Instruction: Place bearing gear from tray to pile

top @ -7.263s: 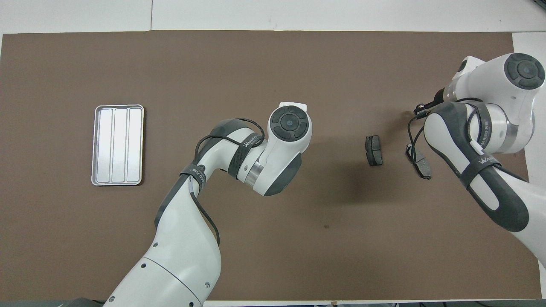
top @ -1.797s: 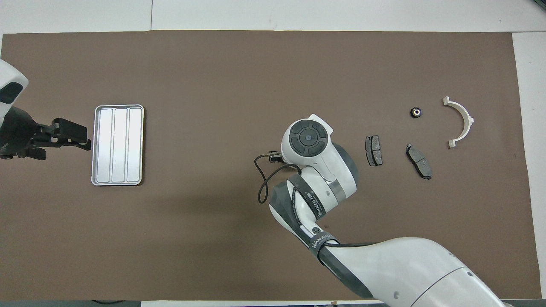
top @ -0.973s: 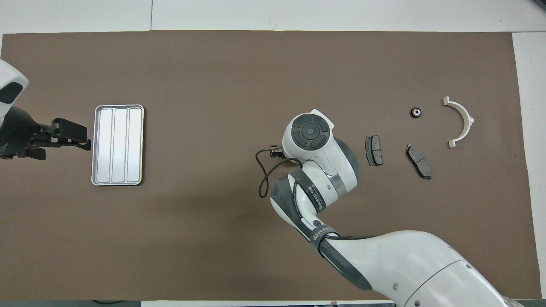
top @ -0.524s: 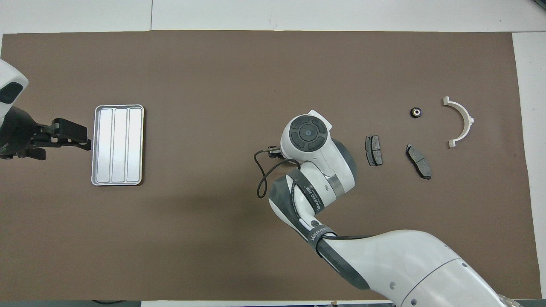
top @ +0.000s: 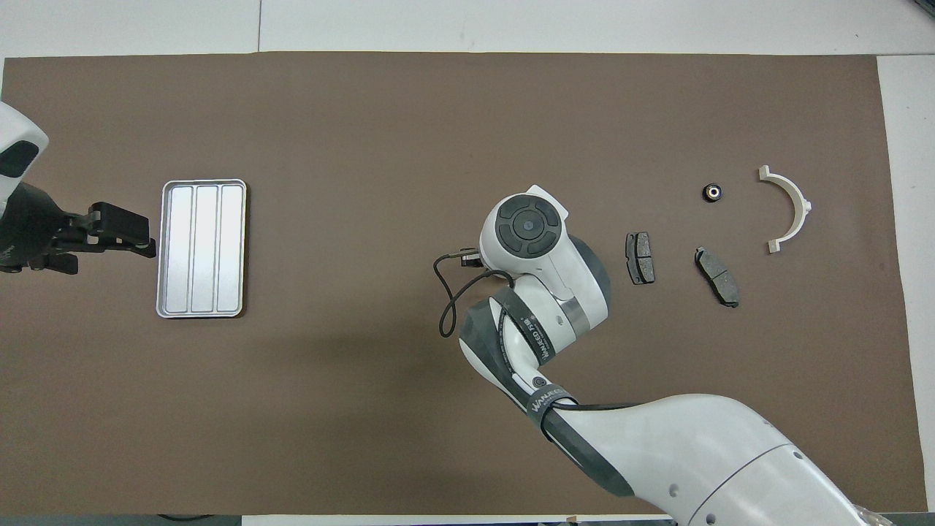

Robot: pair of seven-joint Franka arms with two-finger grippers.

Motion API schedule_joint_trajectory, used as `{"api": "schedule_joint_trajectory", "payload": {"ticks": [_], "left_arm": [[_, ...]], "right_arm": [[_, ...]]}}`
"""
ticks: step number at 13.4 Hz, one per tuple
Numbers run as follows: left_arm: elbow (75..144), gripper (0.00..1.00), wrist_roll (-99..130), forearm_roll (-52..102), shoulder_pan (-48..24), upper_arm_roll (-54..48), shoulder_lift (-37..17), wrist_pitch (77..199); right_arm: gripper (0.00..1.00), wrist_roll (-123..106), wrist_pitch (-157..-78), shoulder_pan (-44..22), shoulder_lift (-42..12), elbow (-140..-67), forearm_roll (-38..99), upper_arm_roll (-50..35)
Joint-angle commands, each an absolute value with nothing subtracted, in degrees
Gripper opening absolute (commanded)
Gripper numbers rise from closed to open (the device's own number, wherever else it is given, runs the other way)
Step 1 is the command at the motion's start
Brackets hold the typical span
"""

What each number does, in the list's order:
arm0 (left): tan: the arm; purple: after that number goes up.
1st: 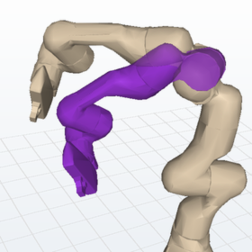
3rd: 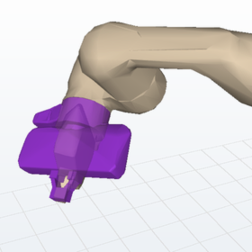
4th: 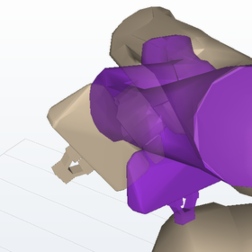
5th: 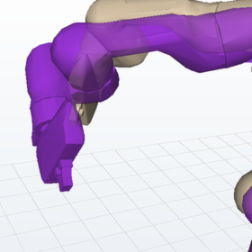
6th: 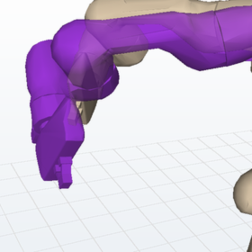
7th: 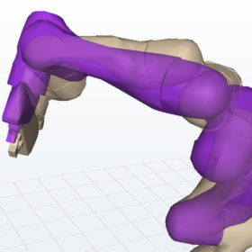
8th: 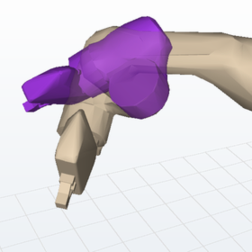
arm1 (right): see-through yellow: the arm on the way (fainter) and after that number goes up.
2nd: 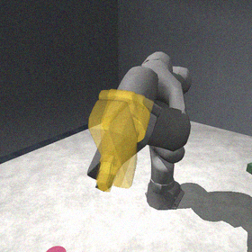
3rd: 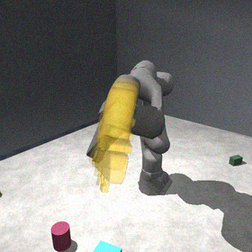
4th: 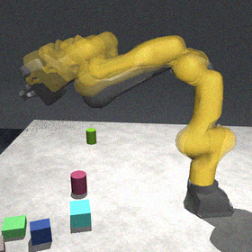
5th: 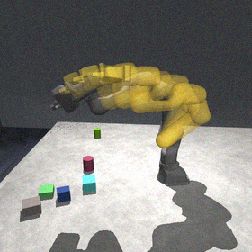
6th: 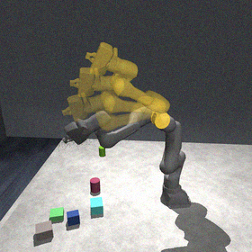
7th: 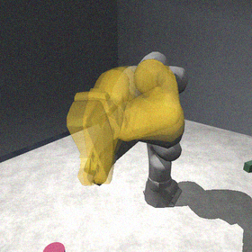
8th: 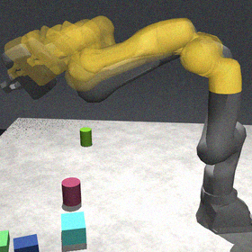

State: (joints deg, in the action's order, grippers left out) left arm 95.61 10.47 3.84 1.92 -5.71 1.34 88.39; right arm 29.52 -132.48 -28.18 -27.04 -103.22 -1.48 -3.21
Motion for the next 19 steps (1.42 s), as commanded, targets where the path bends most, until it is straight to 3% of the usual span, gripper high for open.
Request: {"api": "schedule_joint_trajectory", "payload": {"ticks": [1, 5, 7, 12, 19], "left_arm": [[96.9, 1.00, 10.4, 3.1, 1.8, -5.6, 2.8, 88.8], [96.9, 1.00, 10.5, 3.1, 1.8, -5.6, 2.7, 88.8], [96.9, 1.00, 10.4, 3.1, 1.8, -5.6, 2.8, 88.8], [96.9, 1.00, 10.5, 3.1, 1.8, -5.6, 2.7, 88.8], [96.9, 1.00, 10.4, 3.1, 1.8, -5.6, 2.8, 88.8]], "right_arm": [[0.00, 26.4, -128.3, -26.4, -28.1, -99.3, -1.8, -3.5], [0.00, 13.6, -116.7, -18.7, -27.9, -91.0, -1.1, -3.6], [0.00, 7.2, -114.5, -14.4, -27.6, -89.0, -1.1, -3.6], [0.00, -8.1, -115.9, -5.4, -27.5, -89.6, -1.8, -3.5], [0.00, -16.3, -124.2, 0.3, -27.5, -96.2, -1.9, -3.5]]}}
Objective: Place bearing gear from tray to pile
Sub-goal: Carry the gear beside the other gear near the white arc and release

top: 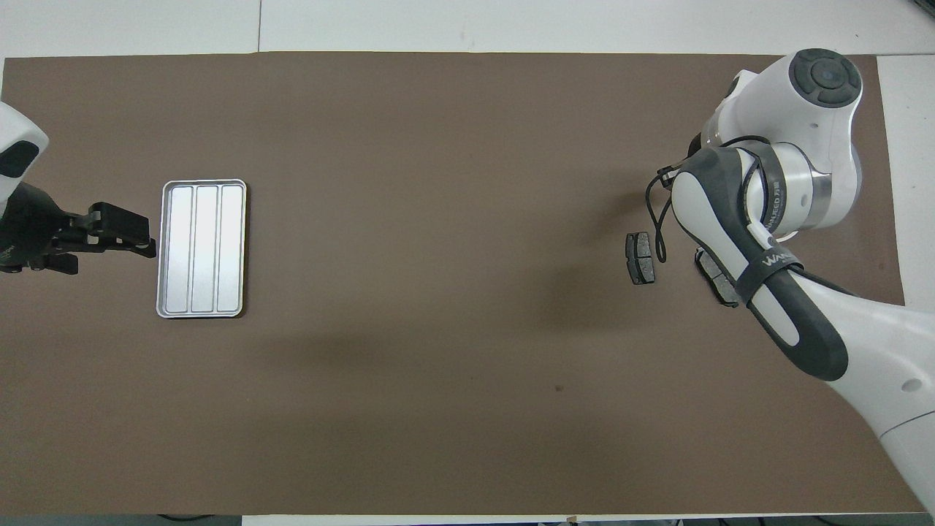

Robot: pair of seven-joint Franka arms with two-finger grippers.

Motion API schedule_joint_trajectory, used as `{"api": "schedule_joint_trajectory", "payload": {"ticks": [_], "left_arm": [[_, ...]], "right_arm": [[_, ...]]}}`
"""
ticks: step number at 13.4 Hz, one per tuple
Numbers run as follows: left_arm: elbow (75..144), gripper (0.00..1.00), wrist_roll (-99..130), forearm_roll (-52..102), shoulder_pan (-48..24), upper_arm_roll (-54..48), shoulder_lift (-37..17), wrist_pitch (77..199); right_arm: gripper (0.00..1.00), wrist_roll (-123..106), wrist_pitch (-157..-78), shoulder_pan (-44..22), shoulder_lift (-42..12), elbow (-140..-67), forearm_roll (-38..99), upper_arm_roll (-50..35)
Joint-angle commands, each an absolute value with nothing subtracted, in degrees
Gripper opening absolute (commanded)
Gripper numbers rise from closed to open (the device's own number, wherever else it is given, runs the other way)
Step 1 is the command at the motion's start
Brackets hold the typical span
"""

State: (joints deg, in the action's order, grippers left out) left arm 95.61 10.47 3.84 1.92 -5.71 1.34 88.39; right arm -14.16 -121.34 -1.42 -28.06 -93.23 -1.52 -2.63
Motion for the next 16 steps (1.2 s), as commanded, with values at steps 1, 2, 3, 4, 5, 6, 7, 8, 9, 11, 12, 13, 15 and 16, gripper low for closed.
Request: {"api": "schedule_joint_trajectory", "payload": {"ticks": [1, 2, 3, 4, 5, 6, 7, 8, 9, 11, 12, 13, 15, 16], "left_arm": [[96.9, 1.00, 10.5, 3.1, 1.8, -5.6, 2.7, 88.8], [96.9, 1.00, 10.4, 3.1, 1.8, -5.6, 2.8, 88.8], [96.9, 1.00, 10.4, 3.1, 1.8, -5.6, 2.7, 88.8], [96.9, 1.00, 10.4, 3.1, 1.8, -5.6, 2.7, 88.8], [96.9, 1.00, 10.4, 3.1, 1.8, -5.6, 2.7, 88.8], [96.9, 1.00, 10.4, 3.1, 1.8, -5.6, 2.8, 88.8], [96.9, 1.00, 10.5, 3.1, 1.8, -5.6, 2.7, 88.8], [96.9, 1.00, 10.4, 3.1, 1.8, -5.6, 2.7, 88.8], [96.9, 1.00, 10.4, 3.1, 1.8, -5.6, 2.8, 88.8], [96.9, 1.00, 10.5, 3.1, 1.8, -5.6, 2.7, 88.8], [96.9, 1.00, 10.4, 3.1, 1.8, -5.6, 2.7, 88.8], [96.9, 1.00, 10.4, 3.1, 1.8, -5.6, 2.7, 88.8], [96.9, 1.00, 10.4, 3.1, 1.8, -5.6, 2.7, 88.8], [96.9, 1.00, 10.4, 3.1, 1.8, -5.6, 2.7, 88.8]], "right_arm": [[0.00, -17.1, -125.4, 0.6, -27.5, -97.4, -1.9, -3.5], [0.00, -17.7, -126.9, 1.0, -27.4, -98.7, -1.9, -3.5], [0.00, -18.1, -127.9, 1.2, -27.4, -99.4, -1.9, -3.5], [0.00, -18.4, -128.1, 1.3, -27.5, -99.8, -1.9, -3.5], [0.00, -18.4, -128.1, 1.3, -27.5, -100.2, -1.8, -3.5], [0.00, -18.4, -128.2, 1.2, -27.4, -100.8, -1.8, -3.5], [0.00, -18.4, -128.7, 1.1, -27.3, -101.8, -1.8, -3.5], [0.00, -18.4, -129.8, 1.1, -27.2, -103.0, -1.8, -3.5], [0.00, -18.3, -130.5, 1.1, -27.1, -104.0, -1.8, -3.5], [0.00, -18.3, -130.3, 1.1, -27.0, -104.3, -1.8, -3.5], [0.07, -17.8, -130.1, 1.0, -27.0, -103.9, -1.8, -3.5], [0.60, -17.1, -129.5, 0.7, -26.8, -103.5, -1.8, -3.5], [0.88, -13.8, -128.4, 0.3, -24.8, -102.8, -1.8, -3.5], [0.91, -12.4, -126.9, 0.2, -24.1, -101.4, -1.8, -3.5]]}}
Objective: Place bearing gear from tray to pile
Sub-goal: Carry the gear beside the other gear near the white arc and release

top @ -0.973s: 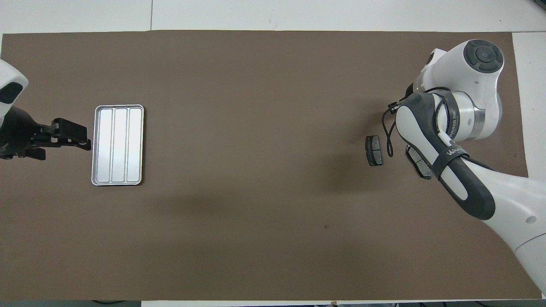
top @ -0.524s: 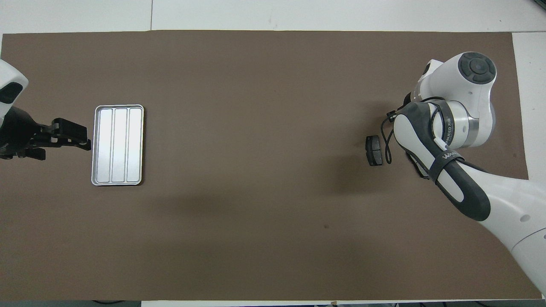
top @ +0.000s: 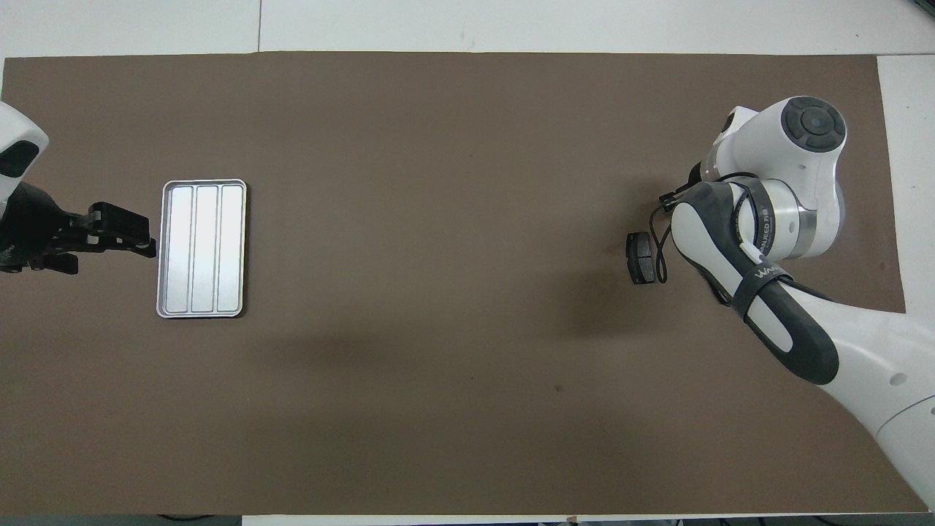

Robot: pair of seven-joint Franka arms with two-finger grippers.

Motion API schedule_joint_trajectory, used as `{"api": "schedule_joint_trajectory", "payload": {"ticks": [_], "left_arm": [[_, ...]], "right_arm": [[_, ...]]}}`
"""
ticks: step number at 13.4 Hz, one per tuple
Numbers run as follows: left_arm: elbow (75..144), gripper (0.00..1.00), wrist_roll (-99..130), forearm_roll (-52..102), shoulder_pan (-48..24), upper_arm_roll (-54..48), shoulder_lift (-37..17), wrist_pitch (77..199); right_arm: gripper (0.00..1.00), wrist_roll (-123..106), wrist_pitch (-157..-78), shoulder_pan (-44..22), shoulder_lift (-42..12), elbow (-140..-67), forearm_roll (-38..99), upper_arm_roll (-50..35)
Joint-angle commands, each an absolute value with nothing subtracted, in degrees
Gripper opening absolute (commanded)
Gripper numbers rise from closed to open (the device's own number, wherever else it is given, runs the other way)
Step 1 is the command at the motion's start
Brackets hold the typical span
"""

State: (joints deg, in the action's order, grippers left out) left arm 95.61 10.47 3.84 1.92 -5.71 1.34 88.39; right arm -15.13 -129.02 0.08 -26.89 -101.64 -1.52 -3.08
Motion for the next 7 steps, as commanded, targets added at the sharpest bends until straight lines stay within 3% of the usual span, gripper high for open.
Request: {"api": "schedule_joint_trajectory", "payload": {"ticks": [1, 7], "left_arm": [[96.9, 1.00, 10.4, 3.1, 1.8, -5.6, 2.7, 88.8], [96.9, 1.00, 10.5, 3.1, 1.8, -5.6, 2.7, 88.8]], "right_arm": [[0.91, -11.3, -125.0, 0.2, -24.0, -99.4, -1.8, -3.6], [0.91, -8.2, -121.8, -0.6, -19.1, -95.8, -1.8, -3.5]]}}
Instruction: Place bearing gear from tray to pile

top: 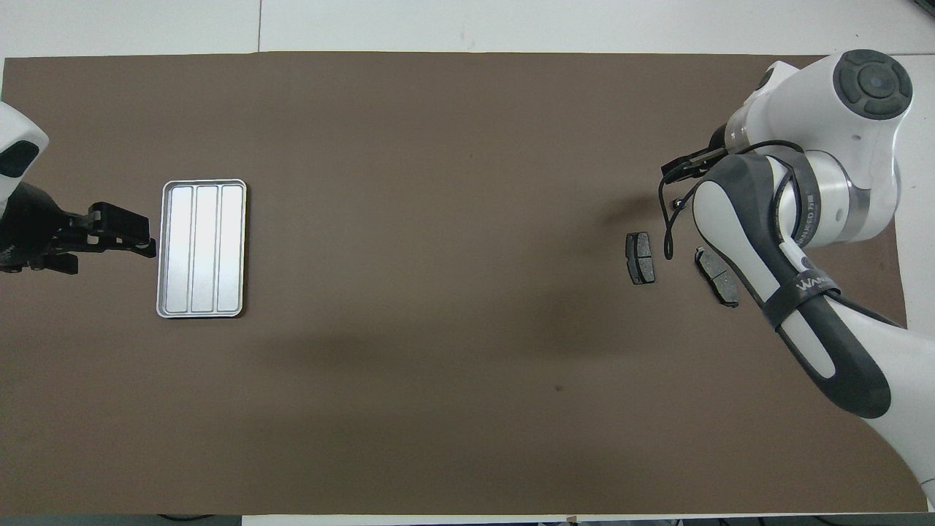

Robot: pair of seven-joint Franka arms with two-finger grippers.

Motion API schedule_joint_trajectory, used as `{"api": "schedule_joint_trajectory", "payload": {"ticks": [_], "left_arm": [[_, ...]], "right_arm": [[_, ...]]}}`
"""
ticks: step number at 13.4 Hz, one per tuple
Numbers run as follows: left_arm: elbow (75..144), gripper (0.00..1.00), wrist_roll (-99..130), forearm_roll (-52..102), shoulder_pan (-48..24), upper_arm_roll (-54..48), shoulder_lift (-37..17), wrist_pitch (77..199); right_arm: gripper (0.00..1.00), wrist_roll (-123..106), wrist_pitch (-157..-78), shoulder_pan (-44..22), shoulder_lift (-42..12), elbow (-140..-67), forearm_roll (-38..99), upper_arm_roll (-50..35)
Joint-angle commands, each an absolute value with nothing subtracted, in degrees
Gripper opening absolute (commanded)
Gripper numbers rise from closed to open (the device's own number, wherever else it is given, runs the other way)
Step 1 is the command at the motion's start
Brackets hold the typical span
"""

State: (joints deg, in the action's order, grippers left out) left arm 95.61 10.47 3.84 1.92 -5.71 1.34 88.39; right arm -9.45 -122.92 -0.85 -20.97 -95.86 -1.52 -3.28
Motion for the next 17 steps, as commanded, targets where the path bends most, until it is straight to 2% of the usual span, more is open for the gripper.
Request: {"api": "schedule_joint_trajectory", "payload": {"ticks": [1, 4, 7, 11, 17], "left_arm": [[96.9, 1.00, 10.4, 3.1, 1.8, -5.6, 2.8, 88.8], [96.9, 1.00, 10.4, 3.1, 1.8, -5.6, 2.7, 88.8], [96.9, 1.00, 10.4, 3.1, 1.8, -5.6, 2.8, 88.8], [96.9, 1.00, 10.4, 3.1, 1.8, -5.6, 2.7, 88.8], [96.9, 1.00, 10.4, 3.1, 1.8, -5.6, 2.7, 88.8]], "right_arm": [[0.91, -8.2, -120.9, -0.5, -17.8, -95.8, -1.9, -3.3], [0.91, -7.8, -115.2, -0.6, -12.2, -95.4, -2.1, -3.1], [0.91, -7.7, -106.0, 0.0, -7.2, -92.8, -2.1, -3.1], [0.91, -5.1, -100.0, 1.0, 0.2, -96.9, -2.0, -3.1], [0.91, -1.3, -97.7, 1.1, 3.2, -97.0, -1.8, -3.2]]}}
